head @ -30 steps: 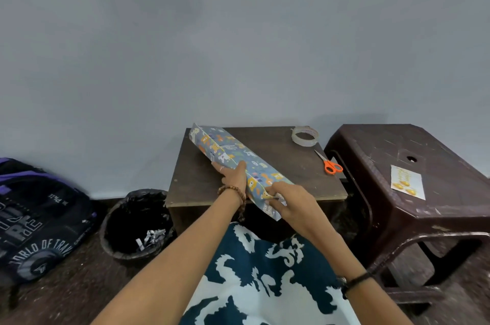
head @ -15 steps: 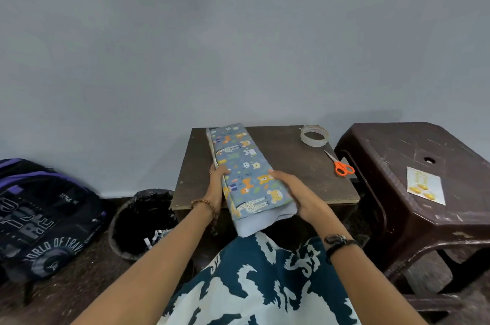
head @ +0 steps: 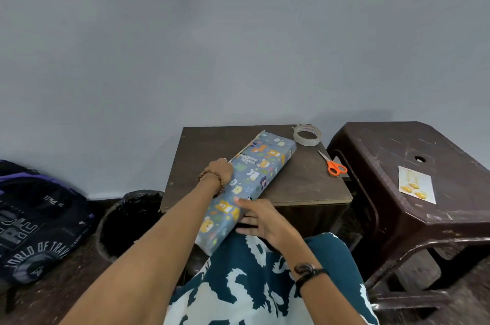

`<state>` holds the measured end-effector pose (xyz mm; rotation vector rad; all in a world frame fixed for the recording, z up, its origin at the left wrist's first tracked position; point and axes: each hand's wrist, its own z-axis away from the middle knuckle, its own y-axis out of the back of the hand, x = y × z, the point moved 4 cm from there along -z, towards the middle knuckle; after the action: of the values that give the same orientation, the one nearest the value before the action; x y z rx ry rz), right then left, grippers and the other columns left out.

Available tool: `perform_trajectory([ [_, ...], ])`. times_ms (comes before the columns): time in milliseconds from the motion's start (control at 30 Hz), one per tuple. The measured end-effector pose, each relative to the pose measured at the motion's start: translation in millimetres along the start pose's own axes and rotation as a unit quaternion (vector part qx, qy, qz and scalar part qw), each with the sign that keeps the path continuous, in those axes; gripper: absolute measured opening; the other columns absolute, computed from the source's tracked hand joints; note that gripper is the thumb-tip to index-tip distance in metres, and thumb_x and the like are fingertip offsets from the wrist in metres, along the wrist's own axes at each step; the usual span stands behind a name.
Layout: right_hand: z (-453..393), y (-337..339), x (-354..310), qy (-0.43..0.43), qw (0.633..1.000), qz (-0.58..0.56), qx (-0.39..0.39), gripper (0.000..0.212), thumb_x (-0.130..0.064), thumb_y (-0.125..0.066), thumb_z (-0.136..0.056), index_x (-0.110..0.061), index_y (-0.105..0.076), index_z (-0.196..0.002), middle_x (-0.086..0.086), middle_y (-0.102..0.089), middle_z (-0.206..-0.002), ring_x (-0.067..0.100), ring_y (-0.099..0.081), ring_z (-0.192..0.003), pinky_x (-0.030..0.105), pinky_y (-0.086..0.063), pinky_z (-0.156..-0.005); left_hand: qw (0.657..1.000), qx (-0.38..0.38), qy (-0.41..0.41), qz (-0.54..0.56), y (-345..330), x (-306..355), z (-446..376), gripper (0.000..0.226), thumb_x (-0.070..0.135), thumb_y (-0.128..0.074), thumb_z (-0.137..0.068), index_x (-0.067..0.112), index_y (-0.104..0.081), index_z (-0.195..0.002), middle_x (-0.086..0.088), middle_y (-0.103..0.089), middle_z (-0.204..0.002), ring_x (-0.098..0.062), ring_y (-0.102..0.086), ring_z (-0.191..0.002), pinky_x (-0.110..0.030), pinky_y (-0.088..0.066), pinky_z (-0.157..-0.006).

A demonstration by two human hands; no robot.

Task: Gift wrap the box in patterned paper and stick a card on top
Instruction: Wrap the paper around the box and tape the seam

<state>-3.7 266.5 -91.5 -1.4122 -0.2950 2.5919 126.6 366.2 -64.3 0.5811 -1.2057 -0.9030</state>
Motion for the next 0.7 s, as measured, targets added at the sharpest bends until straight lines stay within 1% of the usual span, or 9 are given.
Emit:
perform_trajectory([
  [133,-2,7,-2,-0.002,0.998,0.069,0.001,0.038,-0.043,-0.059,-0.088,-0.013,-0.055,-0.111,0.011,-0.066,-0.108,0.022,-0.065,-0.1,0.034,-0.057,-0.08,0.994,0.067,-0.018,-0.085,-7,6,7,0.031,0.011,-0.028,-0.097,0.004,-0.051,-0.117,-0.02,-0.052,-0.129,-0.037,-0.048,-0.119,-0.045,-0.037,-0.101],
  [200,-5,8,-4,-0.007,0.995,0.101,0.006,0.034,-0.041,-0.054,-0.091,-0.013,-0.055,-0.109,0.016,-0.066,-0.113,0.024,-0.064,-0.1,0.031,-0.055,-0.078,0.982,0.108,-0.053,-0.148,-10,11,11,0.03,0.005,-0.028,-0.095,0.005,-0.05,-0.114,-0.015,-0.054,-0.125,-0.034,-0.05,-0.116,-0.046,-0.036,-0.097],
  [300,-7,3,-2,-0.006,0.987,0.158,0.035,0.04,-0.042,-0.055,-0.091,-0.006,-0.058,-0.108,0.019,-0.067,-0.107,0.017,-0.064,-0.078,0.023,-0.052,-0.067,0.952,0.14,-0.123,-0.244,-16,19,11,0.027,-0.001,-0.034,-0.093,0.007,-0.048,-0.115,-0.011,-0.057,-0.118,-0.033,-0.054,-0.111,-0.047,-0.038,-0.092],
  [400,-7,1,-2,0.042,0.973,0.219,0.054,0.04,-0.045,-0.055,-0.09,-0.007,-0.066,-0.093,0.008,-0.069,-0.08,0.009,-0.059,-0.059,0.024,-0.05,-0.06,0.935,0.153,-0.169,-0.272,-21,24,9,0.026,0.0,-0.035,-0.094,0.009,-0.047,-0.115,-0.009,-0.06,-0.114,-0.031,-0.057,-0.107,-0.043,-0.04,-0.088],
  [467,0,6,-12,0.144,0.932,0.312,0.119,0.031,-0.042,-0.053,-0.091,-0.015,-0.067,-0.083,-0.003,-0.067,-0.071,0.008,-0.058,-0.06,0.033,-0.05,-0.066,0.931,0.163,-0.181,-0.272,-21,24,9,0.024,0.003,-0.032,-0.096,0.01,-0.047,-0.113,-0.008,-0.061,-0.113,-0.03,-0.058,-0.106,-0.041,-0.041,-0.085],
  [500,7,11,-21,0.204,0.888,0.372,0.176,0.026,-0.039,-0.052,-0.092,-0.019,-0.066,-0.082,-0.007,-0.066,-0.073,0.008,-0.059,-0.066,0.033,-0.049,-0.07,0.93,0.166,-0.184,-0.27,-22,23,8,0.023,0.004,-0.032,-0.096,0.011,-0.048,-0.112,-0.008,-0.062,-0.112,-0.03,-0.058,-0.105,-0.04,-0.041,-0.084],
  [567,23,18,-40,0.312,0.795,0.454,0.253,0.015,-0.032,-0.054,-0.092,-0.021,-0.063,-0.094,-0.008,-0.064,-0.092,0.009,-0.057,-0.087,0.028,-0.044,-0.076,0.93,0.167,-0.197,-0.263,-21,22,8,0.022,0.001,-0.034,-0.095,0.01,-0.048,-0.108,-0.008,-0.063,-0.106,-0.031,-0.06,-0.098,-0.039,-0.041,-0.079],
  [633,23,26,-51,0.345,0.746,0.52,0.232,0.028,-0.025,-0.057,-0.09,-0.02,-0.057,-0.118,-0.005,-0.056,-0.122,0.012,-0.047,-0.117,0.025,-0.037,-0.093,0.925,0.162,-0.212,-0.271,-22,23,8,0.022,-0.006,-0.037,-0.09,0.009,-0.047,-0.104,-0.009,-0.063,-0.099,-0.031,-0.061,-0.09,-0.036,-0.04,-0.071],
  [700,13,32,-52,0.3,0.72,0.606,0.156,0.049,-0.025,-0.059,-0.089,-0.019,-0.045,-0.136,-0.002,-0.039,-0.145,0.017,-0.026,-0.139,0.031,-0.018,-0.112,0.919,0.159,-0.224,-0.282,-22,23,9,0.021,-0.006,-0.039,-0.09,0.008,-0.046,-0.103,-0.008,-0.063,-0.096,-0.03,-0.062,-0.086,-0.035,-0.038,-0.068],
])
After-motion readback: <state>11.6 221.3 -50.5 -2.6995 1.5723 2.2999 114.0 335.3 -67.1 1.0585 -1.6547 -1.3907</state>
